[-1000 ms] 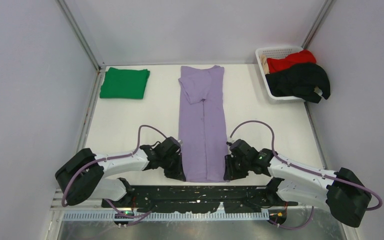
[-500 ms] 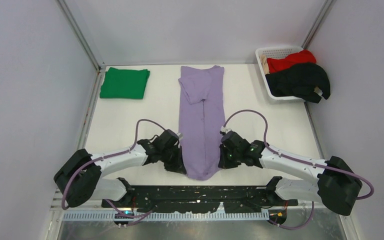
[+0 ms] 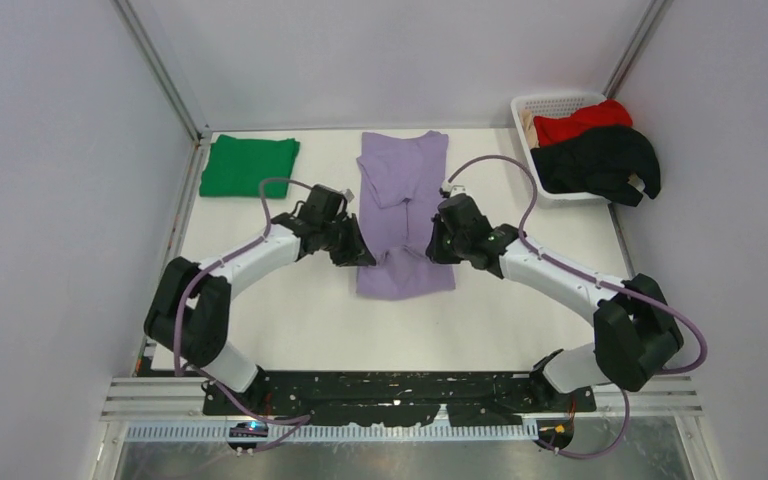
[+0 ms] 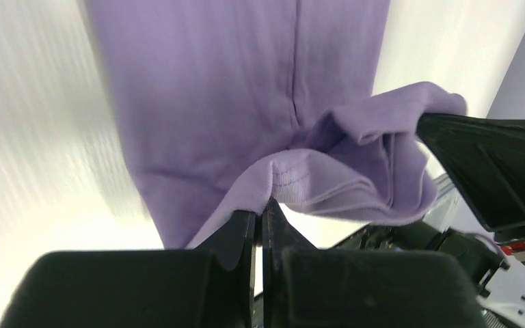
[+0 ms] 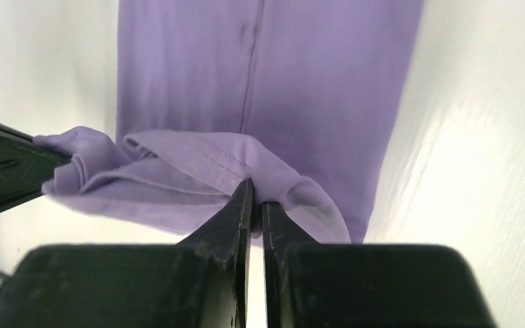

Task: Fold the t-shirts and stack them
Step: Fold the folded rectangular tshirt in 1/3 of the way, then grab one side of the 2/3 rectangular tshirt with both arms, then fold the long partially folded tshirt into a neat square

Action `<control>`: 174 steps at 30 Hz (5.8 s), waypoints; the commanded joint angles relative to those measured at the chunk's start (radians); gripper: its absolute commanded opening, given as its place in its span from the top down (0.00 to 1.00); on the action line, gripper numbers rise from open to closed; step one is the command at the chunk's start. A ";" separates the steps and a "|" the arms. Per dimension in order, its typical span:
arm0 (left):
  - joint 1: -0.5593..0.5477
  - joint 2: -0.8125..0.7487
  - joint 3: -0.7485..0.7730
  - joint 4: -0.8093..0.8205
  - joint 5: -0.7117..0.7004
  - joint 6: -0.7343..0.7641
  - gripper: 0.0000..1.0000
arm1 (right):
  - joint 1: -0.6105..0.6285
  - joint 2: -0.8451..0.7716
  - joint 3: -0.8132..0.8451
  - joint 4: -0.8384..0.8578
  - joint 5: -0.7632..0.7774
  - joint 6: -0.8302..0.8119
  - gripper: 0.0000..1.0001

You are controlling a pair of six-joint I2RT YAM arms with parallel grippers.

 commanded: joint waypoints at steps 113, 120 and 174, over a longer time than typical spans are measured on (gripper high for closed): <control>0.077 0.031 -0.135 -0.124 -0.076 0.052 1.00 | -0.223 -0.006 -0.238 -0.020 -0.356 -0.191 0.95; -0.083 -0.403 -0.264 -0.360 -0.171 0.001 1.00 | -0.007 -0.348 -0.261 -0.210 -0.417 -0.065 0.95; 0.252 0.436 0.714 -0.297 -0.180 0.179 1.00 | -0.434 0.453 0.470 0.067 -0.470 -0.103 0.95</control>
